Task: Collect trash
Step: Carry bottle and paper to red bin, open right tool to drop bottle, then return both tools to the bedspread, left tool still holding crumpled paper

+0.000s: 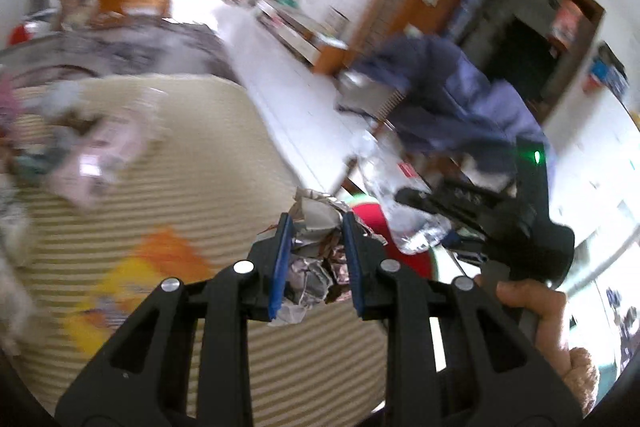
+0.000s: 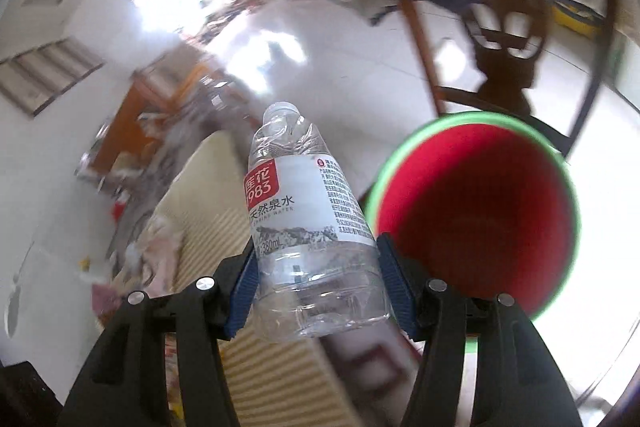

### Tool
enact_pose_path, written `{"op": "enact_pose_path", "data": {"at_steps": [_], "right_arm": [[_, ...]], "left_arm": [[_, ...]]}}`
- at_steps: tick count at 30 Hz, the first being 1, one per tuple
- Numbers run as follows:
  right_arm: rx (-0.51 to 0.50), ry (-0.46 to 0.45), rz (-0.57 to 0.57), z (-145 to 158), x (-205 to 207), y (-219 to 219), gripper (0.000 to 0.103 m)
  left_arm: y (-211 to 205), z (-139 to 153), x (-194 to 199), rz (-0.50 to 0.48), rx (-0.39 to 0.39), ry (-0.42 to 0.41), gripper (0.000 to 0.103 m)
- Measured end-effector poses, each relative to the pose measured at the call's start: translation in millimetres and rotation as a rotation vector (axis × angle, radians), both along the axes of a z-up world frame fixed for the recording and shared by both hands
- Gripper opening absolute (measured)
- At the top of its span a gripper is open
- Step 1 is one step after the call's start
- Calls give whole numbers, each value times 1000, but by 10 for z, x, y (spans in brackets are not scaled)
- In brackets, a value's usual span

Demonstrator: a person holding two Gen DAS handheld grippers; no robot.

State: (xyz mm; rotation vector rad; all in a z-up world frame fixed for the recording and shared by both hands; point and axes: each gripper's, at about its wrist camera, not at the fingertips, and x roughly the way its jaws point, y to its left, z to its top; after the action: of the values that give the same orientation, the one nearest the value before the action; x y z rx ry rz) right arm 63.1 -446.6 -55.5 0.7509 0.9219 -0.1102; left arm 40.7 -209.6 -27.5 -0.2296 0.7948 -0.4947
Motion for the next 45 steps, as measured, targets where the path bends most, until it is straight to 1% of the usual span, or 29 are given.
{"op": "enact_pose_path", "data": {"at_steps": [3,5,8,10,12,13,14,16,18,19,21,24,27,31,34,36,38,41,45], "right_arm": [[7,20,-69,-72,-68,-187,55],[6,27,-83,-126,-105,-245,56],[26,24,-90,-168,-191,-343,59],[31,16,-99,-162,-174,-345,65],[18,5,-104,-130,-162,-315,69],[15,-5,-109,-102,-183,-305,71],[18,-19,-118,-80,-192,-310,72],[31,-58,-144,-22,-228,-326,74],[6,-105,-205,73,-302,-368,77],[-9,-116,-221,102,-321,-376,78],[-37,-136,-245,158,-350,-387,79],[-44,-126,-239,147,-313,-387,80],[-33,-118,-221,128,-255,-347,80],[-64,-118,-177,162,-155,-203,82],[-79,-113,-138,164,-86,-80,83],[-84,-105,-113,162,-44,13,84],[-90,-91,-86,148,10,110,85],[-90,-74,-53,130,58,254,85],[-99,-58,6,108,135,489,86]], "left_arm": [[-340,-90,73,-70,17,26,25],[-514,-150,136,-104,26,47,25],[-716,-247,205,-143,31,90,28],[-726,-288,235,-142,34,104,28],[-749,-313,259,-138,37,114,32],[-760,-325,274,-136,37,117,37],[-772,-333,279,-133,38,118,44],[-778,-345,273,-132,32,123,50],[-812,-361,284,-139,34,130,56],[-820,-362,282,-141,37,130,62],[-826,-351,274,-136,38,120,64],[-751,-298,231,-114,50,91,64],[-592,-194,161,-79,63,48,64],[-285,-31,33,-15,82,-6,66],[39,75,-86,39,116,-46,66],[294,128,-162,88,153,-63,67],[642,164,-257,154,168,-60,70],[1176,192,-383,267,178,-35,70],[2000,162,-584,464,150,41,71]]}}
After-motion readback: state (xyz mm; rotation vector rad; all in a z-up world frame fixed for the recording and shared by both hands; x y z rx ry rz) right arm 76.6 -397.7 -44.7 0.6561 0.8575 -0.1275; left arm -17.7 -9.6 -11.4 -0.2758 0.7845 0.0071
